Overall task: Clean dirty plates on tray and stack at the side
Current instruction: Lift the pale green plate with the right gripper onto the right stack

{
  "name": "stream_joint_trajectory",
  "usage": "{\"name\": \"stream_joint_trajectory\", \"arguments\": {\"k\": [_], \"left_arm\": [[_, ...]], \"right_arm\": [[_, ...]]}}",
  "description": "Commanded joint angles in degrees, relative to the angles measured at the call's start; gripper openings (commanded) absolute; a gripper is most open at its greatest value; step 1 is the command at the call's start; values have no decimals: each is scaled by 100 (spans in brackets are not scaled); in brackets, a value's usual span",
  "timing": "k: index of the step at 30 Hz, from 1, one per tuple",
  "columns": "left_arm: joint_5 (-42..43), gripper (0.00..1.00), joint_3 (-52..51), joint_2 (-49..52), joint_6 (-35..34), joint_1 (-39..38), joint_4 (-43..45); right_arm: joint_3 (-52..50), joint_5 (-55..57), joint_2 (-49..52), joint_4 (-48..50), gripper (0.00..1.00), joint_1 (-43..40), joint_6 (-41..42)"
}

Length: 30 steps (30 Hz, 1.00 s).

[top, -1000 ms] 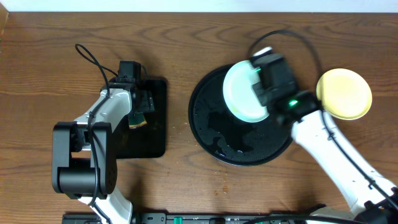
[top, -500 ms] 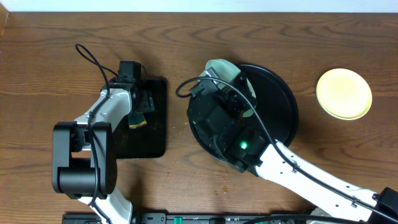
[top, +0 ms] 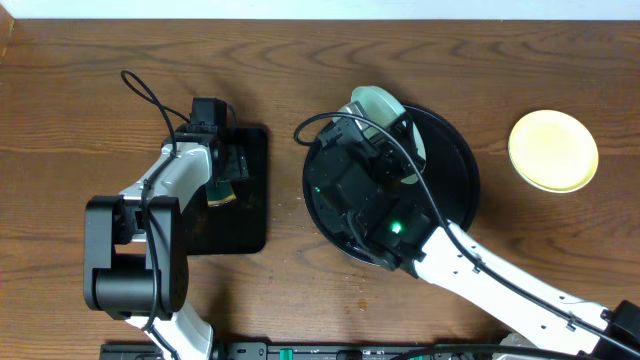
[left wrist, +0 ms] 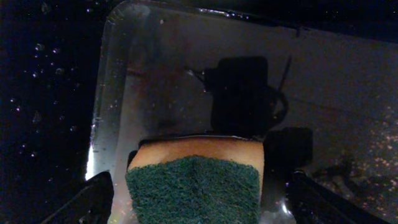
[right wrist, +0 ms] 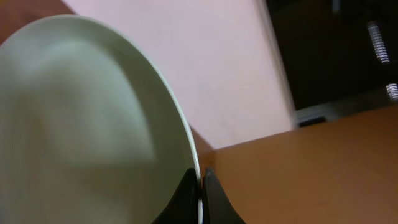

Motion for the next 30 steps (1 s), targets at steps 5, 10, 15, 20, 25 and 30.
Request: {"name": "stream_joint_trajectory", "arguments": {"k": [5,10,15,20,25,30], "left_arm": [[-50,89,7,-2,98,15,-13],[-50,89,7,-2,98,15,-13],[-50,89,7,-2,98,15,-13],[-50,89,7,-2,98,15,-13],[-52,89,7,-2,98,15,-13],[-52,89,7,-2,98,15,-13]], "right_arm": [[63,-4478,-26,-907,1,-1646,2468],[98,-6859,-26,-778,1,-3316,3010],[96,-7222,-24,-774,1,-5047,3187],[96,-7202,-24,-730,1,-6758,3171],[96,-7202,9,-691,1,-7877,3171],[96,-7206,186,-645,1,-8402,3171]]}}
